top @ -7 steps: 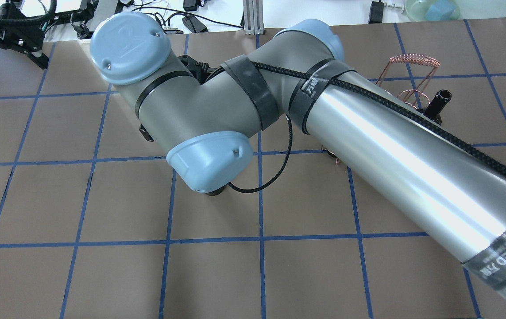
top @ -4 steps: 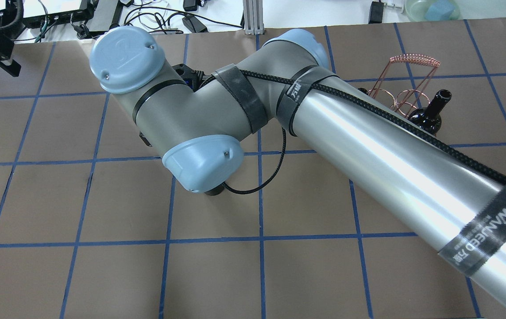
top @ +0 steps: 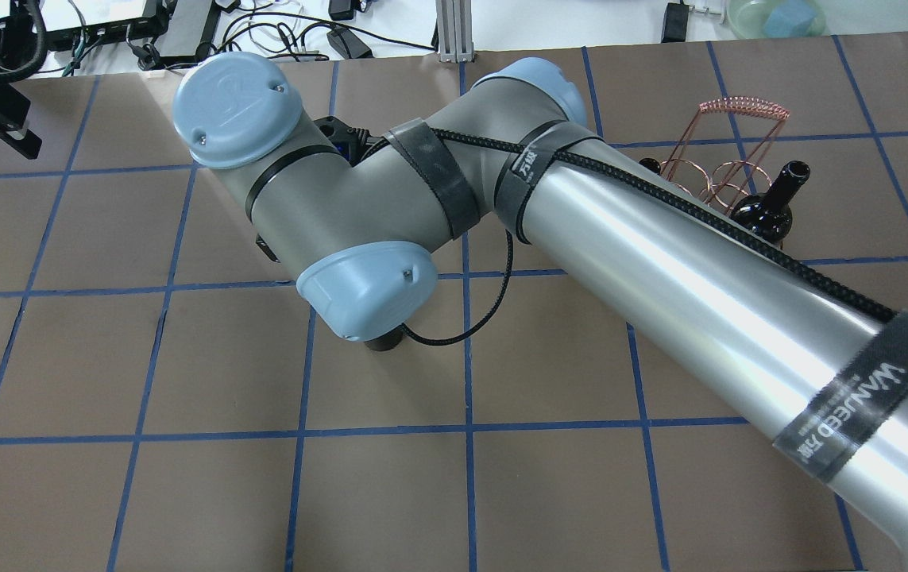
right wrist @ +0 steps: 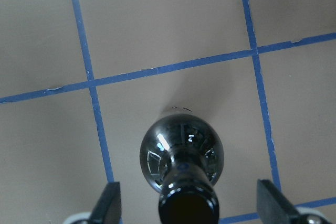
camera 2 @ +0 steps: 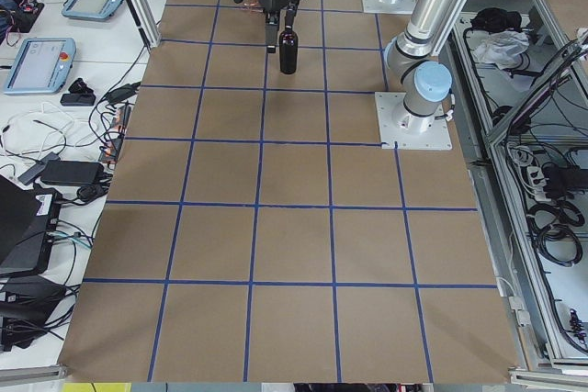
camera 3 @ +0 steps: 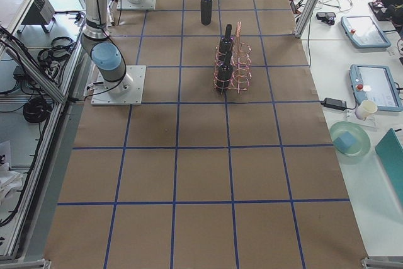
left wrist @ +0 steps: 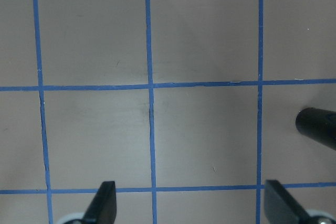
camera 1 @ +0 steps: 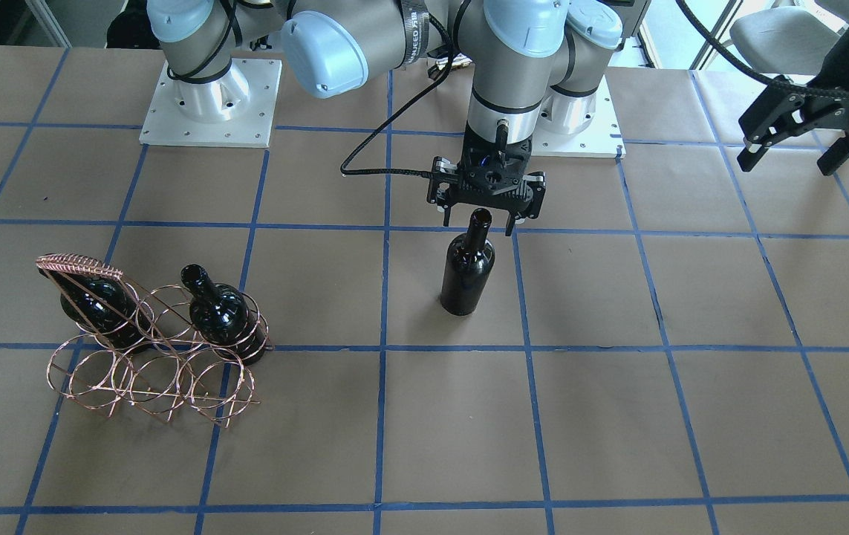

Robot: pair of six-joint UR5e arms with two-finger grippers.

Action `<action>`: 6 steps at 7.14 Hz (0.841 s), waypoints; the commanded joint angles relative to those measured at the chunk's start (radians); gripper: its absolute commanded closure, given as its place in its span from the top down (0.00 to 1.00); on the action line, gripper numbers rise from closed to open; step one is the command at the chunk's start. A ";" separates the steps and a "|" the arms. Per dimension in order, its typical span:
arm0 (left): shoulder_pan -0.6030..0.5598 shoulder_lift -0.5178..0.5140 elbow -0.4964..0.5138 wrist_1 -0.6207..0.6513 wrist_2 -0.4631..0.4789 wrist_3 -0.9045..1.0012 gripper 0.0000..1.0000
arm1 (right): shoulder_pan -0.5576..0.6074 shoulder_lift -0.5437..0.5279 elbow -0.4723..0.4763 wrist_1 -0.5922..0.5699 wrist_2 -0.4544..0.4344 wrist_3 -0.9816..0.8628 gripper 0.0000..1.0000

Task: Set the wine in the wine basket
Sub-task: 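Carry the bottle with the right gripper toward the wire basket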

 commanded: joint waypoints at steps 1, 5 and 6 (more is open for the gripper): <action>0.004 -0.005 -0.003 0.011 0.006 0.002 1.00 | -0.001 0.006 0.000 -0.013 0.001 0.000 0.81; 0.004 -0.005 -0.038 0.011 0.001 0.002 1.00 | -0.001 0.004 0.005 -0.015 0.000 0.001 0.56; 0.004 -0.005 -0.050 0.011 0.001 0.000 1.00 | -0.001 0.006 0.006 -0.015 0.000 0.001 0.52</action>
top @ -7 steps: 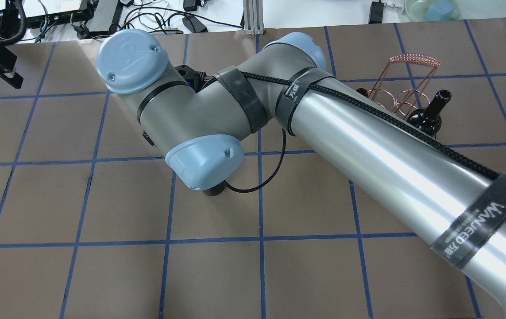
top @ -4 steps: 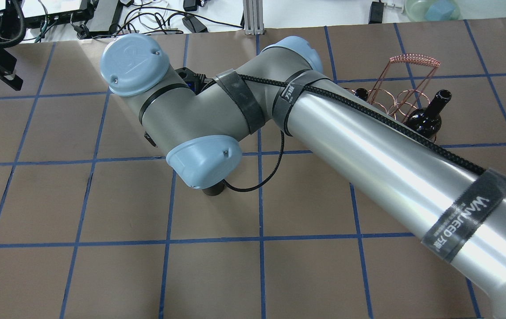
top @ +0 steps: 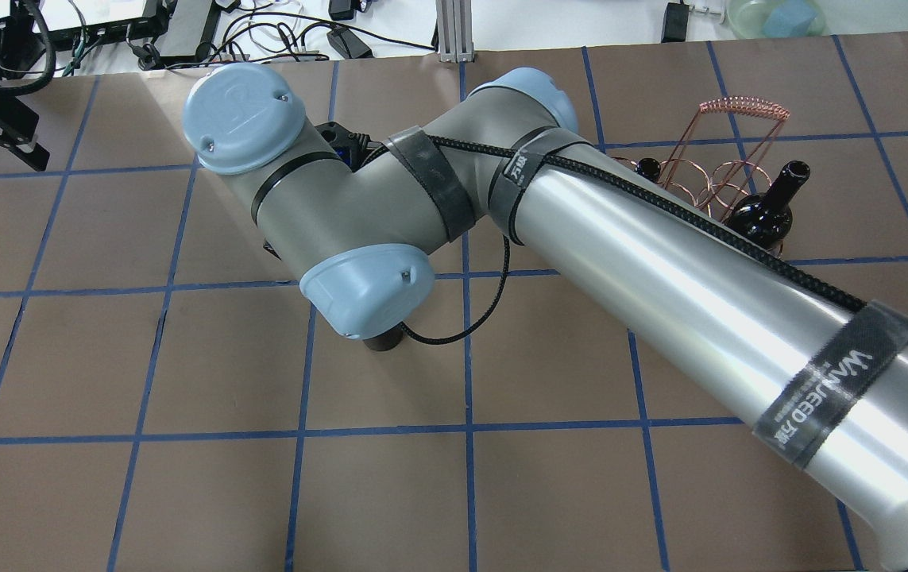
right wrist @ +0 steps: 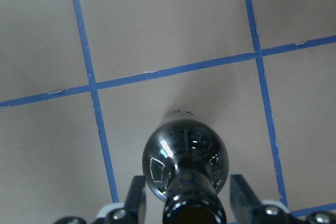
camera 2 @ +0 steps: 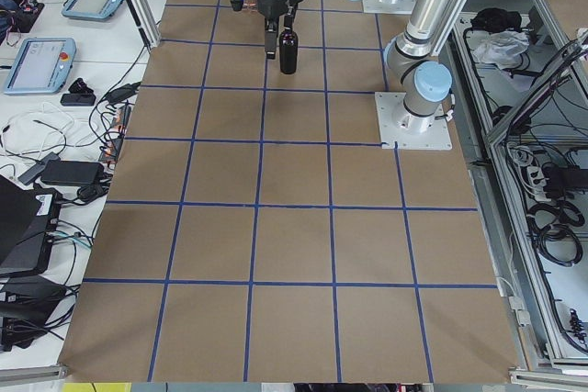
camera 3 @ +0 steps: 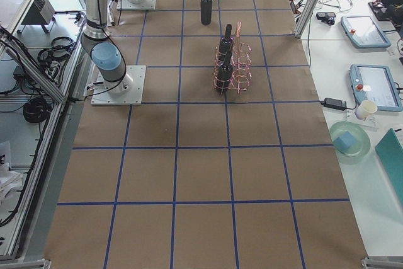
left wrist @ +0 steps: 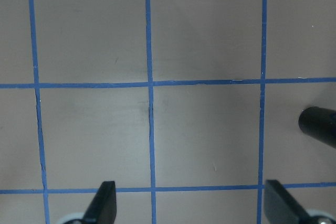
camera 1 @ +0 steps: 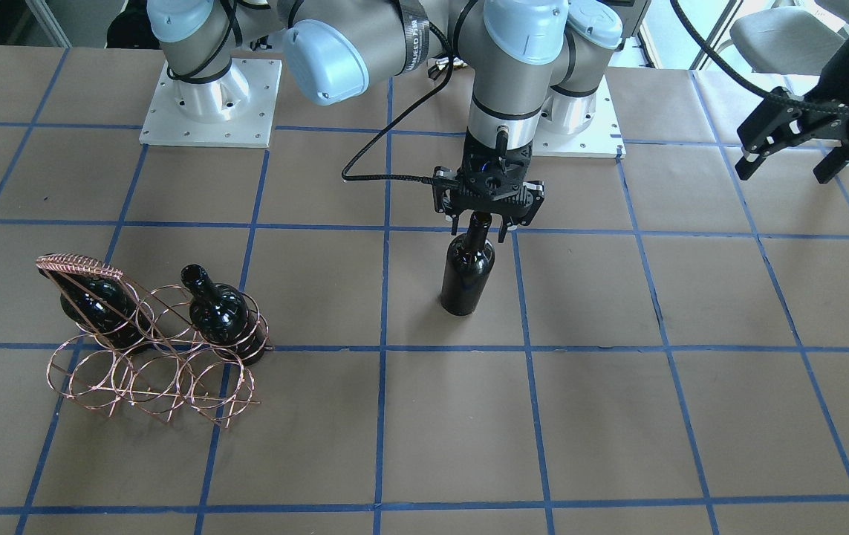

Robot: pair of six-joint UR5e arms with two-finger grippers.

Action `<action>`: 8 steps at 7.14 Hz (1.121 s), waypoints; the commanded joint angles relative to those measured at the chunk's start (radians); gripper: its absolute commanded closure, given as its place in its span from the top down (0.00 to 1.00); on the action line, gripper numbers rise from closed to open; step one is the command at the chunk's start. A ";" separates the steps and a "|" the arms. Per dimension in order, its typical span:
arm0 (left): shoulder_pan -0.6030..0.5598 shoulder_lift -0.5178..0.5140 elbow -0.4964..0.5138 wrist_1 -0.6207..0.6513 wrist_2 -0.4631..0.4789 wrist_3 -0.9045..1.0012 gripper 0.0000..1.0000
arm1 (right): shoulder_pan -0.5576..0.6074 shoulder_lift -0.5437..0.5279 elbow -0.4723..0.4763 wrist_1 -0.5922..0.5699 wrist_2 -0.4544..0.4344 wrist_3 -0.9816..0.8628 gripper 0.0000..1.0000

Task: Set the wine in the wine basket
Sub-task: 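Carry the bottle with the right gripper toward the wire basket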

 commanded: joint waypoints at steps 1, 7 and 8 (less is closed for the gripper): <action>0.000 -0.006 -0.023 0.011 0.000 -0.007 1.00 | 0.000 0.000 0.002 0.001 0.001 -0.004 0.41; 0.000 -0.006 -0.044 0.043 0.017 -0.001 1.00 | -0.040 -0.076 0.000 0.024 0.000 -0.074 0.07; 0.002 -0.005 -0.047 0.040 0.017 -0.001 1.00 | -0.090 -0.148 0.000 0.105 0.009 -0.103 0.07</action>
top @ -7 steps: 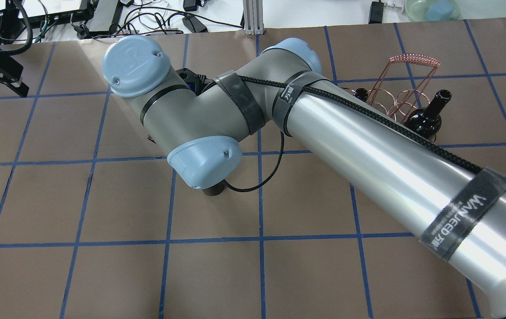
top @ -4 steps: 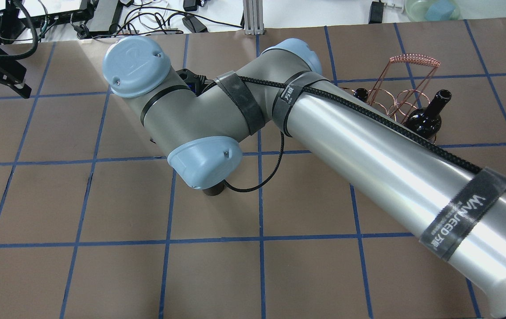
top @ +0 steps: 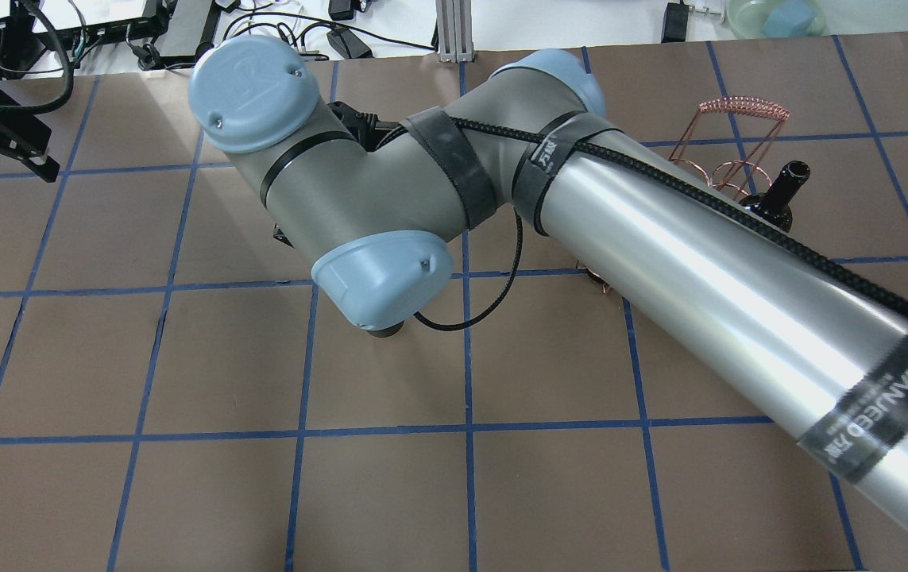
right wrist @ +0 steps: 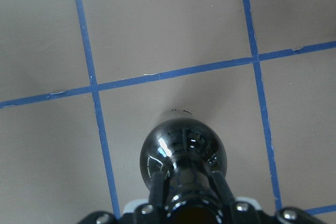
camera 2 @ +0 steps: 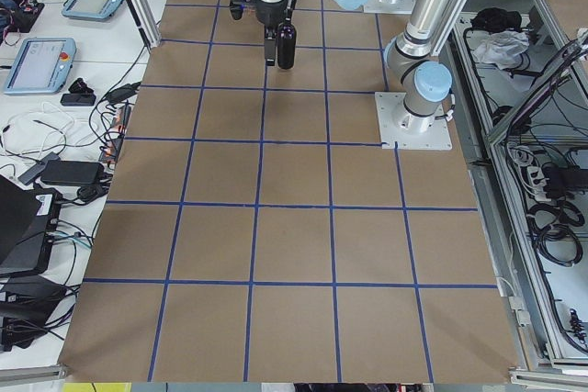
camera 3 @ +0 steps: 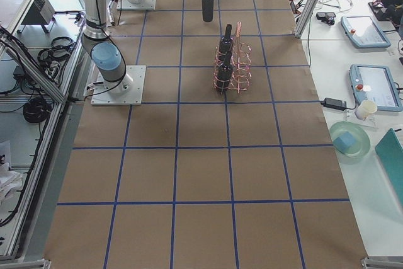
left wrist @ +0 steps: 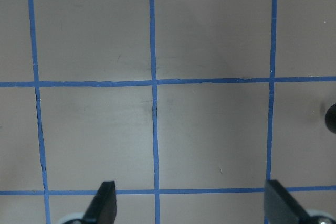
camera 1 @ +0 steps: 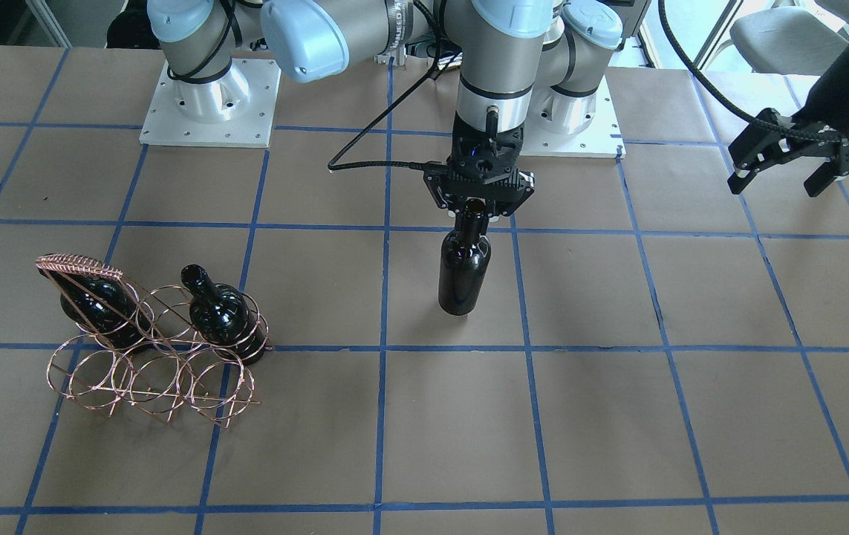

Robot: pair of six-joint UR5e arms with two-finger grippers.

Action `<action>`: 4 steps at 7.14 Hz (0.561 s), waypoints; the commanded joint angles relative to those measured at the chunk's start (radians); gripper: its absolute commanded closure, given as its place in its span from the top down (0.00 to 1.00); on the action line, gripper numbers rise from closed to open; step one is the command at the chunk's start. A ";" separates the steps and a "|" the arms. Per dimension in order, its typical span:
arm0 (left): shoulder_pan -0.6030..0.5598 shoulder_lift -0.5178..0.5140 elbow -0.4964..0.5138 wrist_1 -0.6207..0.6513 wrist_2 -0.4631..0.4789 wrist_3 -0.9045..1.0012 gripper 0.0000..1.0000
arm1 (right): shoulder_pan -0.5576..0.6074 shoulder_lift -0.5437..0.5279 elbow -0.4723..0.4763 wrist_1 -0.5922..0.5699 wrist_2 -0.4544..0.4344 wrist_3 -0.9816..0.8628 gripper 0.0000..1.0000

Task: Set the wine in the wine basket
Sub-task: 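Carry the bottle with the right gripper toward the wire basket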

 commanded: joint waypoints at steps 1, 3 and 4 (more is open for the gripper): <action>0.006 0.003 -0.008 -0.004 0.000 0.000 1.00 | -0.112 -0.149 0.000 0.182 0.004 -0.141 0.06; 0.005 0.003 -0.009 -0.003 0.000 -0.002 1.00 | -0.307 -0.283 0.001 0.346 0.008 -0.322 0.06; -0.005 0.000 -0.012 0.000 -0.002 -0.009 1.00 | -0.414 -0.318 0.001 0.391 0.006 -0.408 0.06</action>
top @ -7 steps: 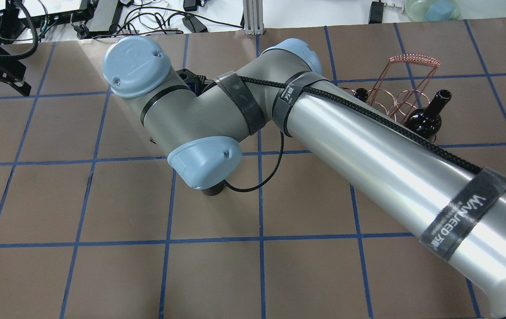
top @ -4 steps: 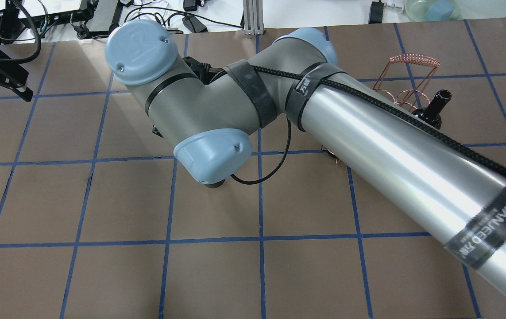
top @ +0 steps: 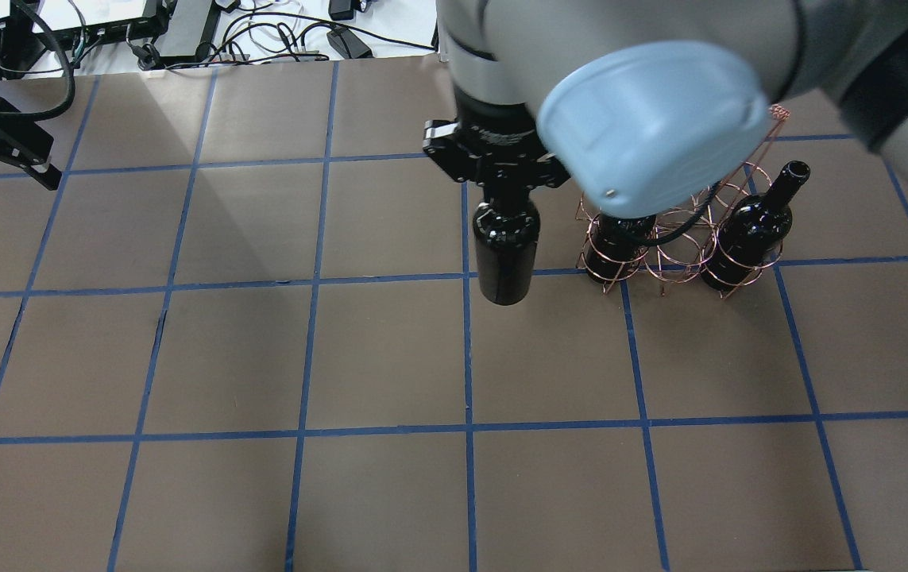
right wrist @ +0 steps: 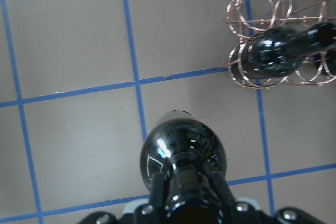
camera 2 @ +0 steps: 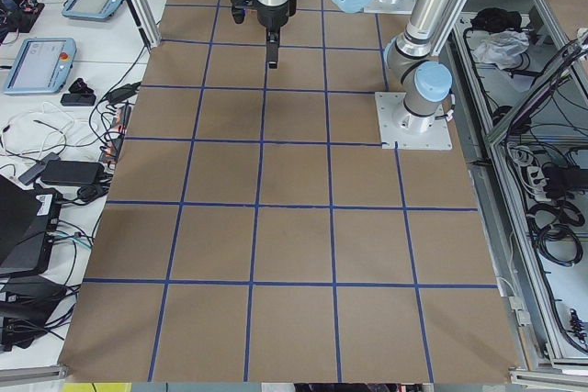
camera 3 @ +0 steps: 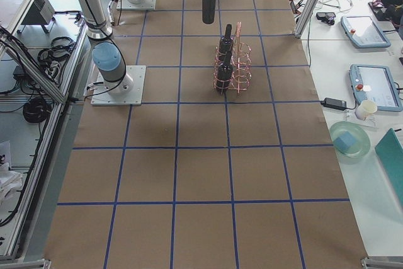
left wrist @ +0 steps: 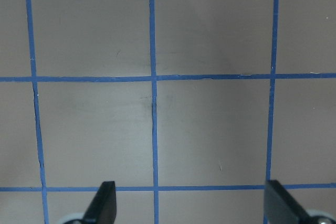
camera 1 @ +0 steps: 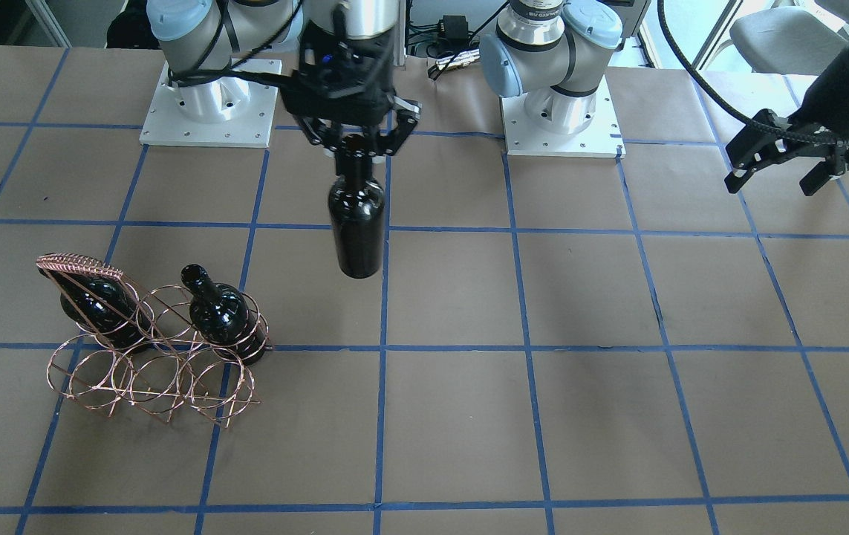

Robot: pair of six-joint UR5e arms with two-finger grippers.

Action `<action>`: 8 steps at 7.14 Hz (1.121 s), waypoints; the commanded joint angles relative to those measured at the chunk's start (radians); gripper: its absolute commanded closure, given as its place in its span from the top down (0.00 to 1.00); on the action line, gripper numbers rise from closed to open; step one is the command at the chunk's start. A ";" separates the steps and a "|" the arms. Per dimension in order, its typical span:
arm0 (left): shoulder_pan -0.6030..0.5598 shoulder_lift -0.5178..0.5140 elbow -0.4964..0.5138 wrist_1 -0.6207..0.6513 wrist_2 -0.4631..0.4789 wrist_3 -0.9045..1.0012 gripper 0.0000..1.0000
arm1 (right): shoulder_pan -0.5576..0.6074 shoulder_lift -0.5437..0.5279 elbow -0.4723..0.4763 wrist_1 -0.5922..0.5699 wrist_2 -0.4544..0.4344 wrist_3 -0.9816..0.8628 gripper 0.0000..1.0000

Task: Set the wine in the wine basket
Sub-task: 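Carry the bottle with the right gripper toward the wire basket, then lower the bottle with the right gripper into the empty middle basket slot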

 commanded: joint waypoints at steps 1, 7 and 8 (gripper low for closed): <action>-0.013 -0.002 -0.003 0.006 -0.006 -0.009 1.00 | -0.224 -0.069 0.000 0.093 0.001 -0.220 0.05; -0.214 0.004 -0.006 -0.003 -0.007 -0.106 1.00 | -0.449 -0.054 0.055 -0.054 0.038 -0.329 0.01; -0.245 0.008 -0.029 -0.003 -0.010 -0.126 1.00 | -0.449 -0.051 0.080 -0.075 0.038 -0.331 0.01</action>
